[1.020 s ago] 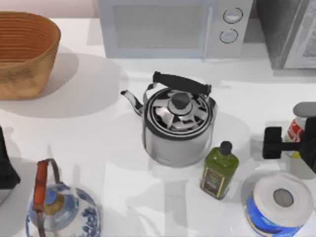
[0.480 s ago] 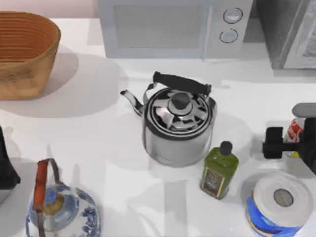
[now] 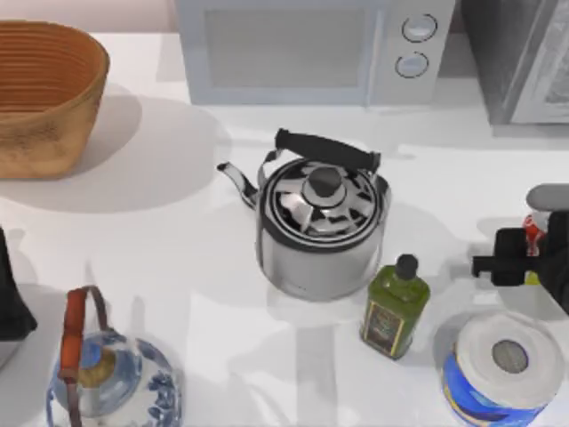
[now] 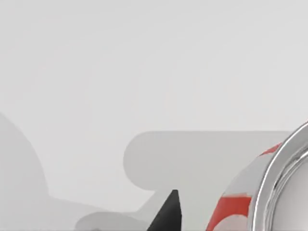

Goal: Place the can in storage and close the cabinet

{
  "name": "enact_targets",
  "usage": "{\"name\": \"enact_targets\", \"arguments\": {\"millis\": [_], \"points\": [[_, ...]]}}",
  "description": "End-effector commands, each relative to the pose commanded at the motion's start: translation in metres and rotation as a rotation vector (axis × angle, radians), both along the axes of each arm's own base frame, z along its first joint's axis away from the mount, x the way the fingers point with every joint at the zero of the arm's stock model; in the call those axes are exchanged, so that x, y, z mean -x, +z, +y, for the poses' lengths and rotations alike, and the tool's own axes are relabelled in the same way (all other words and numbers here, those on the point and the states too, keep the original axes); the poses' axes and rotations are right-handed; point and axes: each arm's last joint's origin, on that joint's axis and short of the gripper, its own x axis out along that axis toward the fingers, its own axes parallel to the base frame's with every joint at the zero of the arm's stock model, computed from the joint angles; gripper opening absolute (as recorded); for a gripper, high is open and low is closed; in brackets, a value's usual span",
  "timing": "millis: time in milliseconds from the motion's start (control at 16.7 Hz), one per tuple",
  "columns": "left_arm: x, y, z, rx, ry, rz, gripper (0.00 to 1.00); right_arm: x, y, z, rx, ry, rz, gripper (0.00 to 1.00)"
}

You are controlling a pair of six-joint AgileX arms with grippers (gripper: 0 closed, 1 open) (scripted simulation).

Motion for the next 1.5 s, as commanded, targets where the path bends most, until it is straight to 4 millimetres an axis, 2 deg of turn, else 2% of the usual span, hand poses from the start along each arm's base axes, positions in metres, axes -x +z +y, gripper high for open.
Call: {"name": "enact_targets", "arguments": {"millis": [120,180,720,900,1140,1320,1500], "points": [[0.0,0.0,0.0,0.0,0.0,0.0,1.0,0.0,0.0,0.0,0.0,0.0,0.0,0.02],[0.0,0.0,0.0,0.0,0.0,0.0,1.0,0.0,0.0,0.0,0.0,0.0,0.0,0.0],[0.0,0.0,0.0,0.0,0.0,0.0,1.0,0.0,0.0,0.0,-0.001,0.0,0.002,0.0],[0.0,0.0,0.0,0.0,0.0,0.0,1.0,-0.003,0.007,0.001,0.006,-0.001,0.013,0.0],[0.0,0.0,0.0,0.0,0.0,0.0,1.0,-0.014,0.037,0.004,0.01,-0.001,0.01,0.0],[0.0,0.0,0.0,0.0,0.0,0.0,1.0,-0.018,0.071,0.005,0.011,-0.005,0.001,0.0],[0.0,0.0,0.0,0.0,0.0,0.0,1.0,-0.014,0.105,0.003,0.014,-0.007,0.01,0.0]]}}
